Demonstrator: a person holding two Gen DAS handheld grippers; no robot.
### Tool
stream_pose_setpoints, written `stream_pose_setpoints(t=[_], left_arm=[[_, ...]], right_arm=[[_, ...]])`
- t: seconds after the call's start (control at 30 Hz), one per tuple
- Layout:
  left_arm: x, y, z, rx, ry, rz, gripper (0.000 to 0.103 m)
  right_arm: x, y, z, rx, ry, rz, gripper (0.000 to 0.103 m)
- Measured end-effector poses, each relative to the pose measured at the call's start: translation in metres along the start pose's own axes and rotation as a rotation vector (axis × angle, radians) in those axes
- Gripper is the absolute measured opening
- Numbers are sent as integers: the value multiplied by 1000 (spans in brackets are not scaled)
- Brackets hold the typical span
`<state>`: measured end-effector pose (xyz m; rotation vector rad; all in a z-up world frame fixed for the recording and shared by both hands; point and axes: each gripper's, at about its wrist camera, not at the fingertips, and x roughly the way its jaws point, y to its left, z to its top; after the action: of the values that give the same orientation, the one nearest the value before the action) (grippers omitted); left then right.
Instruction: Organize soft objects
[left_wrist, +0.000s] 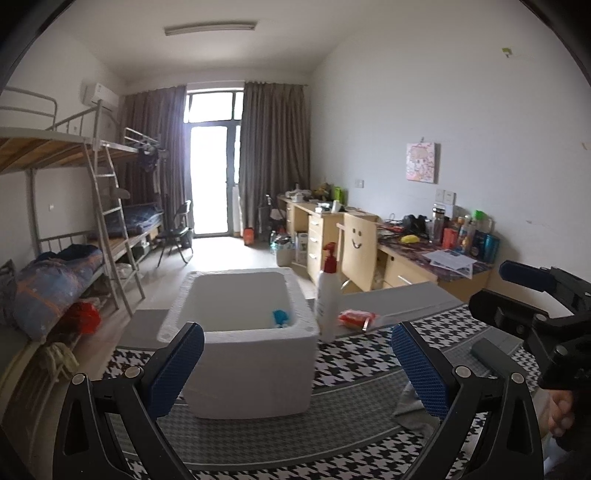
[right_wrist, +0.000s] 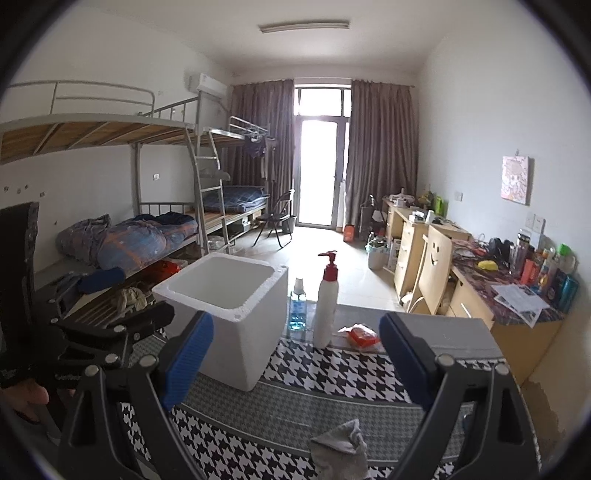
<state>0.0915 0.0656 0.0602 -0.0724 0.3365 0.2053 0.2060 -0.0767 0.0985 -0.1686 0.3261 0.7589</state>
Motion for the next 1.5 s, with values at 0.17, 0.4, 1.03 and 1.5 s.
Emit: stream_pose_setpoints(t=[0.17,0.4,1.03,1.5], left_arm=[[1,-11,-3,18,14,-52,102],[0,-25,-12,25,27,-96,102],[3,-53,-24,49,29,-188,102],[14,-71,-37,47,79,-220,102]], right_arm=[[-8,-8,-10,22,7,-37,94],[-22,-17,-19,43,8,-90,94],[-49,-37,-45,105,6,-172,94],[-60,-56,-73,172,27,-233,94]])
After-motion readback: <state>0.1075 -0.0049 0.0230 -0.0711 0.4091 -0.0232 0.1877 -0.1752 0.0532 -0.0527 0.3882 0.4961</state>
